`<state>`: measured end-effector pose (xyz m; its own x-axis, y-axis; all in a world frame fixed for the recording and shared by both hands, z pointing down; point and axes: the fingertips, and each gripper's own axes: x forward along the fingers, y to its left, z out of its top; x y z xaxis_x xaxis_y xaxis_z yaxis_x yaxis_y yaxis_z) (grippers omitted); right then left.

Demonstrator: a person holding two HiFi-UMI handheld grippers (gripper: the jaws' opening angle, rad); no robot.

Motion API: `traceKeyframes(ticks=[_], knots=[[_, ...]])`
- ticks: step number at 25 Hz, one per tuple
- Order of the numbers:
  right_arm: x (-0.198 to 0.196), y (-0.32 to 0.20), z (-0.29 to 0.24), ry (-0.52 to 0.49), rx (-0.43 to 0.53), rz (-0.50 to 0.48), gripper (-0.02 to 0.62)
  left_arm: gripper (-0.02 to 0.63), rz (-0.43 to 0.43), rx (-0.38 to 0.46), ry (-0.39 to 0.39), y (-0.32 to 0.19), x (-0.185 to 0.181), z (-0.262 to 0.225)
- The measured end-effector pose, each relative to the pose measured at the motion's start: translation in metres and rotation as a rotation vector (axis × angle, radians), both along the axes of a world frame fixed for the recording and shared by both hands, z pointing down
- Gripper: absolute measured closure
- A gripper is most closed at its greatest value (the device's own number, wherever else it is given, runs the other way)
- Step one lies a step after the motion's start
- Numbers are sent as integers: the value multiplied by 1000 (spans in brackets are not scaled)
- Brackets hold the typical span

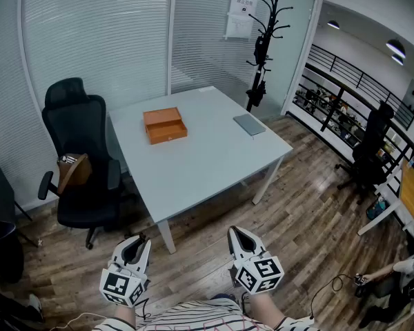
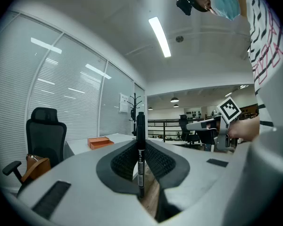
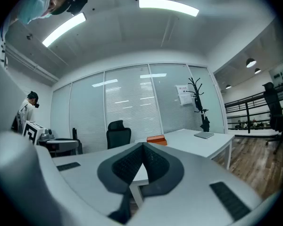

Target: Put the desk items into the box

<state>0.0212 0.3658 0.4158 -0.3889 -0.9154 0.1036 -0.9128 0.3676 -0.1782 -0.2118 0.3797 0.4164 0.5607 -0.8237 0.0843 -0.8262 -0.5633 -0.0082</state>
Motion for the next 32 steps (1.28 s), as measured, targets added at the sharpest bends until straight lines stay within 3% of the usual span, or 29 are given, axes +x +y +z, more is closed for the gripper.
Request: traceKeyframes(ticks=[7,15,32], knots=[[-1,3,5,-16,-10,23,569,543,37,-15,-11,4,2,10],[15,-26,22,9,-53,-23,568,543,0,-50,0,-32,21,21],[126,-165,27,-2,-66,-221,568,543,-166,-40,-2,-153,144,15]])
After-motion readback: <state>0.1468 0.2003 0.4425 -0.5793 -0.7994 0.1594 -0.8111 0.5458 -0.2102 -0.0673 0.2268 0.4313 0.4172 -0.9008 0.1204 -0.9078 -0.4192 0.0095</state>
